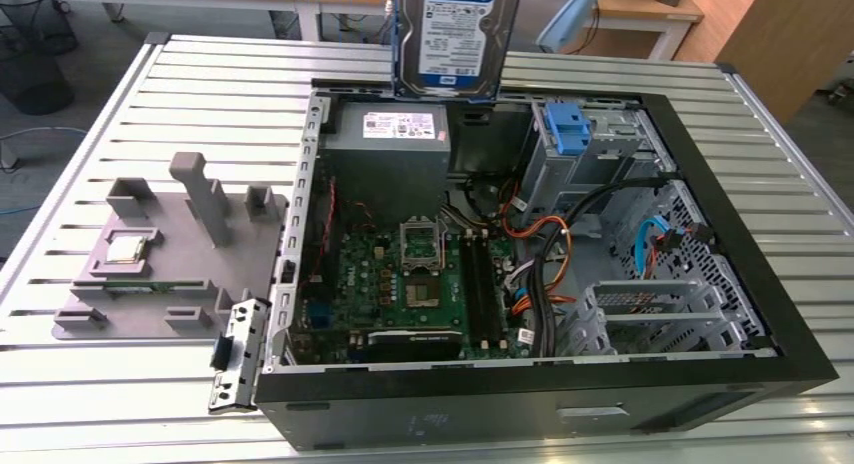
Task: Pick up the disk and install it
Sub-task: 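Pick up the disk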
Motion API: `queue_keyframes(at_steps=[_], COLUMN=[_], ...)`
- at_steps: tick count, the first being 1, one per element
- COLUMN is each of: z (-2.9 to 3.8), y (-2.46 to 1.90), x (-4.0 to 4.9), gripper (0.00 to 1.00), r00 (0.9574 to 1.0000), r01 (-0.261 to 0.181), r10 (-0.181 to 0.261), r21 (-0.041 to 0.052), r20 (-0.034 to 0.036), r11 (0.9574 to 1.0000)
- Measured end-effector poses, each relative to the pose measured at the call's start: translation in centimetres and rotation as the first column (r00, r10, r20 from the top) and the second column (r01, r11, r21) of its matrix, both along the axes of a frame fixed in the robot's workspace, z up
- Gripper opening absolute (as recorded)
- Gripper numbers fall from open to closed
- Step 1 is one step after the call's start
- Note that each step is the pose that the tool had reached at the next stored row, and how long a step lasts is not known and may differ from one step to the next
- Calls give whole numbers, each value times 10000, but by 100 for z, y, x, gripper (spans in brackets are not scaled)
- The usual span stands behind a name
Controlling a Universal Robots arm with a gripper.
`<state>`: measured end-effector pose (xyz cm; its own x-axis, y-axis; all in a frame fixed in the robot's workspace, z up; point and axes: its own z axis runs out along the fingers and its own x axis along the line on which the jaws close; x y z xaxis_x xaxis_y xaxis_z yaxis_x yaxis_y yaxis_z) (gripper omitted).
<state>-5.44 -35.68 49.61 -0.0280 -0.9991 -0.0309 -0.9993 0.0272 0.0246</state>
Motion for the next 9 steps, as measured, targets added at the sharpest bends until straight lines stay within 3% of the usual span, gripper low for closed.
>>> queue_keyframes(at_steps=[9], z=[-3], y=[-1], x=[254], gripper=[35], r00=[10000], r01=[0], r10=[0], r21=[0], r20=[1], r11=[10000])
